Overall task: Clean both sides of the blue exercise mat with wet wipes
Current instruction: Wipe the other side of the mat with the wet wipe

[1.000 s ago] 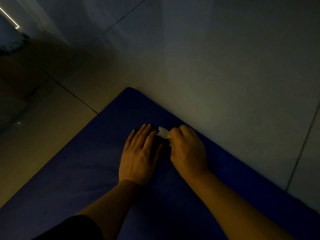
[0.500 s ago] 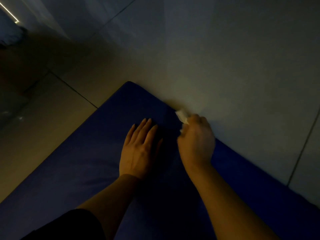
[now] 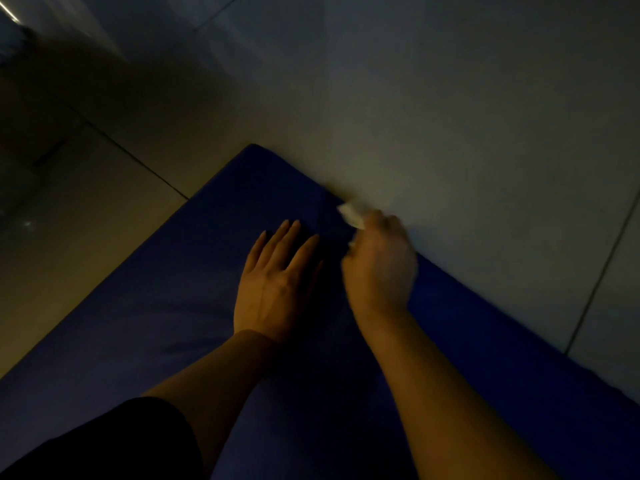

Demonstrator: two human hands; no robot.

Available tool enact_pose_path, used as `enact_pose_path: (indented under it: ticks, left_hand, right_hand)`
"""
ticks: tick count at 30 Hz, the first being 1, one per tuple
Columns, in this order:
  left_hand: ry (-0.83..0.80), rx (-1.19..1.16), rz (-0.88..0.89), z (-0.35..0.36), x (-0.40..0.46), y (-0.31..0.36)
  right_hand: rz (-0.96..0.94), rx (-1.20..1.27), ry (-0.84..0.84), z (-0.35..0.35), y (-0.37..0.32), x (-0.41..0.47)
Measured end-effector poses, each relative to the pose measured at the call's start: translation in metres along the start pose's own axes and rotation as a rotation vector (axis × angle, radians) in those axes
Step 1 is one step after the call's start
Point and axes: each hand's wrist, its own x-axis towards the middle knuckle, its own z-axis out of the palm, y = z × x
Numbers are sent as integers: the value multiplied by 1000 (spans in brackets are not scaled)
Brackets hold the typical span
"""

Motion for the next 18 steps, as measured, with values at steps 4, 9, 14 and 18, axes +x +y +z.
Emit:
enact_pose_path:
  ticks: [4,9,14,18]
  left_hand:
    - [-48,-43,4,-5,2,-1]
    - [-153,-48,62,-9,2,-1]
    - [-210,-5,64,-11,3,2]
    - [-184,23,101,-7,2,2]
  right_hand:
    - [-103,-31,-60,-1,-1,3]
    - [100,-44,145,-26,57,-24]
    - [-46,-40,-50,-15,20,-9]
    - [-32,-98,-30,-34,61,-16]
